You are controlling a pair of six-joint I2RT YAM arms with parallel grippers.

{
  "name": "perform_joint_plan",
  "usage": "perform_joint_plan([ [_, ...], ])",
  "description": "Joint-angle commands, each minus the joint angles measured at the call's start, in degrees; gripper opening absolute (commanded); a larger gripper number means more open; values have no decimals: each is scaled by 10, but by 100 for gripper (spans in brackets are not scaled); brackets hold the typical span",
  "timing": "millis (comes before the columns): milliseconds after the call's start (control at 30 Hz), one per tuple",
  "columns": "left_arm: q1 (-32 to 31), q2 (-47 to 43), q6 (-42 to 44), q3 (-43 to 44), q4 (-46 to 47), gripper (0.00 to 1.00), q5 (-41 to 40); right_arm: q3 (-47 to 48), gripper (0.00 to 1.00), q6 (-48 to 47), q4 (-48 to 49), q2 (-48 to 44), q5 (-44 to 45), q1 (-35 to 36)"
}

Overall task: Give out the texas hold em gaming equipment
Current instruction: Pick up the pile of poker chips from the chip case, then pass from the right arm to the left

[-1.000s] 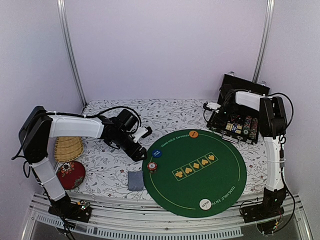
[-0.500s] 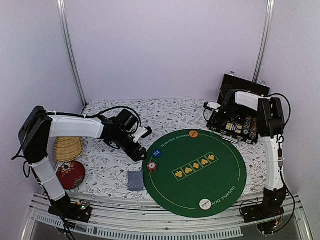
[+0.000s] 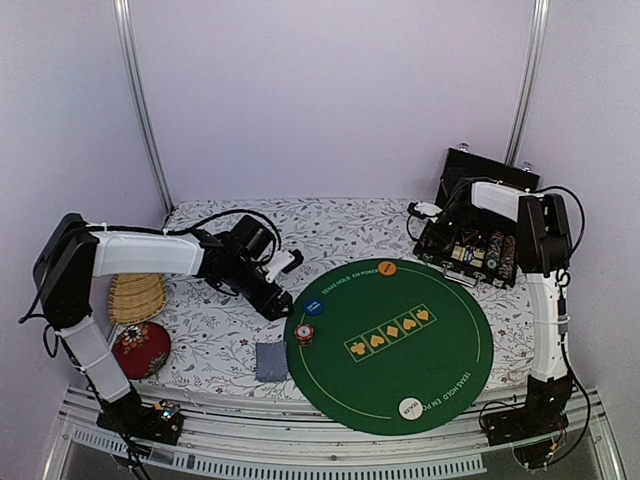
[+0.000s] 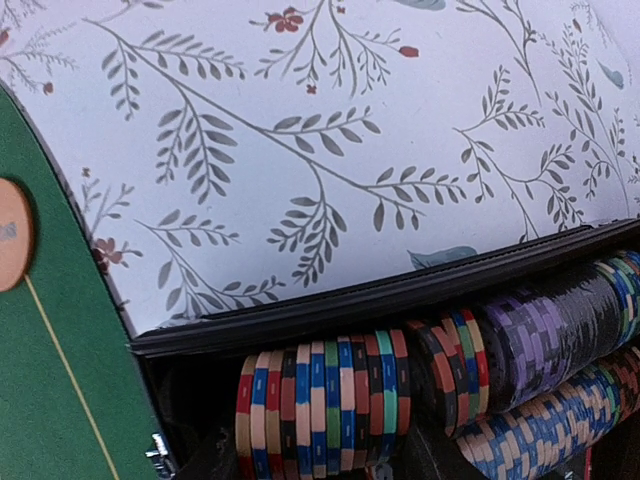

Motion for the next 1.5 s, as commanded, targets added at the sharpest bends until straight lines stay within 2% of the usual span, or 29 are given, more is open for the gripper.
perform_joint_plan([
  [0, 7, -46, 0, -13, 30, 83, -8, -3, 2, 71, 11, -82, -49, 7],
  [267, 4, -107, -6, -36, 88, 83, -29, -22, 2, 215, 23, -159, -82, 2],
  [400, -12, -153, 5, -63, 145, 81, -50, -54, 2, 335, 31, -199, -203, 7],
  [600, -70, -188, 71, -97, 252, 83, -56, -222, 2, 487, 154, -279, -343, 71],
  [733, -101, -137, 109, -69, 272, 89, -63, -323, 2, 572, 244, -307, -400, 136],
  [833, -115, -86, 128, -32, 273, 98, -50, -377, 2, 631, 327, -302, -439, 182],
  [1000, -125, -11, 149, 7, 286, 98, -2, -451, 2, 706, 439, -263, -467, 219],
  [1100, -129, 43, 149, 34, 275, 95, 21, -476, 2, 746, 490, -236, -478, 225],
  [1267, -130, 105, 146, 70, 253, 87, 36, -475, 2, 762, 519, -193, -472, 225],
  [1467, -131, 186, 149, 128, 215, 69, 6, -450, 2, 762, 528, -143, -471, 224],
])
